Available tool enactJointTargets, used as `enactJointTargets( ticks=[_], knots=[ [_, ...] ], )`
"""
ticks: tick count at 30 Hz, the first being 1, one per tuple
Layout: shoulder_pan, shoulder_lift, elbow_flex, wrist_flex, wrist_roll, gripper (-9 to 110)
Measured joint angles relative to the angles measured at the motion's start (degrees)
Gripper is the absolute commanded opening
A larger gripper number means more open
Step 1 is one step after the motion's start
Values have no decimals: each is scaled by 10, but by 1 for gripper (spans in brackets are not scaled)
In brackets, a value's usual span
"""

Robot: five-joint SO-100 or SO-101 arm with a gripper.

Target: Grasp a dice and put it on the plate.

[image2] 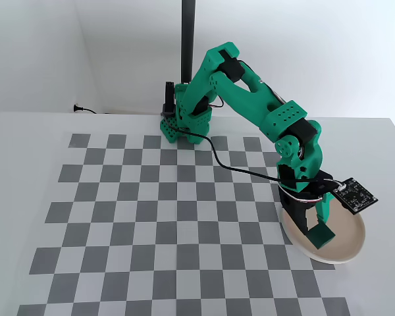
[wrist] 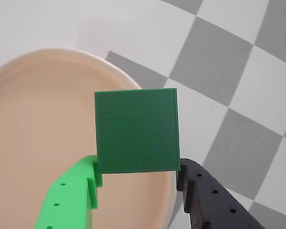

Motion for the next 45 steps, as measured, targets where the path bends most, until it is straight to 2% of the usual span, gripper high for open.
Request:
enactJointTargets(
  ticks=[20,33,45],
  knots=[
    [-84,-83,0,-93,-3,-4],
    [-85,-136,-1,-142,-3,9],
    [-85,-137,0,-112,6,18]
  ],
)
